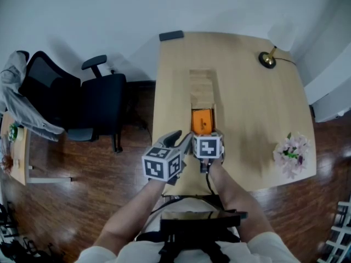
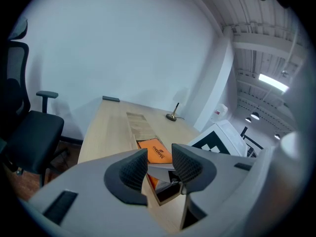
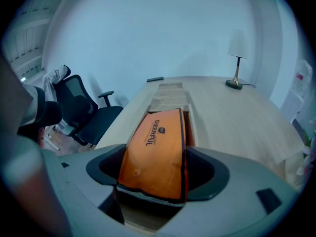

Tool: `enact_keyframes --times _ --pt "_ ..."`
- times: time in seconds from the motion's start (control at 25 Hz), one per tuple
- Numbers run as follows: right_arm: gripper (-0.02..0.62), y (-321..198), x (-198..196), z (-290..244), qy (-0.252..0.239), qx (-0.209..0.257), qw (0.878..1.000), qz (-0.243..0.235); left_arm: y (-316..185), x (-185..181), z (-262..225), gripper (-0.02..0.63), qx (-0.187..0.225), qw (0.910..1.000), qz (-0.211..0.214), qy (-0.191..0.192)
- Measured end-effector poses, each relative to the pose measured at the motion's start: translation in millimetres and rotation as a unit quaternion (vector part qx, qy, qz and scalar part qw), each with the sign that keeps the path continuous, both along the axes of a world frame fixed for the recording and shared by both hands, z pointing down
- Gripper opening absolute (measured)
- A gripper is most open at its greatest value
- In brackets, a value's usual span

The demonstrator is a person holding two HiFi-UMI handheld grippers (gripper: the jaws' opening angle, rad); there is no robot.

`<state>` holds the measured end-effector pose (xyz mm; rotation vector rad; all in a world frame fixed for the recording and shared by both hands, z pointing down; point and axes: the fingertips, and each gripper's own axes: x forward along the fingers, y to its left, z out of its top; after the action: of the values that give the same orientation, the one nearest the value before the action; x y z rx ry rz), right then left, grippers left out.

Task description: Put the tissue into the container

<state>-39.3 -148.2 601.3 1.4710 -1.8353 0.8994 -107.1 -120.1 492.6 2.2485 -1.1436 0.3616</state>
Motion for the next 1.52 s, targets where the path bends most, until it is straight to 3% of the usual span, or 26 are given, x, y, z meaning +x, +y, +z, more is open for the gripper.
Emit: enact_keyframes --times 0.36,0.56,0.76,1.04,1.08,1.28,1.52 --pt "0.387 -1 5 -3 0.021 0.007 1.000 0.011 4 -2 3 0.160 -0.005 1.0000 0.000 0.001" --pt "0.428 2 1 -4 -0.006 0.007 1.000 0.006 6 -1 3 0.160 -0.007 1.0000 0.003 0.005" --pt "0.428 2 2 -18 -0.015 0.028 0.999 -0.012 7 2 -1 0.160 -0.004 0.9999 0.008 0.013" --pt "0.425 13 13 -59 -0.064 0.065 0.995 -0.042 14 11 -16 0.150 0.010 0.9990 0.009 0.042" --pt "0.412 14 15 -67 -0.065 0.074 0.994 -0.049 15 12 -21 0.150 0.014 0.9989 0.008 0.045" --pt "0.219 19 42 -114 -0.050 0.133 0.988 -0.057 20 8 -50 0.112 0.048 0.9973 -0.009 0.054" --pt "0.102 33 80 -158 -0.071 0.166 0.982 -0.046 31 1 -87 0.026 0.093 0.9935 -0.033 0.056"
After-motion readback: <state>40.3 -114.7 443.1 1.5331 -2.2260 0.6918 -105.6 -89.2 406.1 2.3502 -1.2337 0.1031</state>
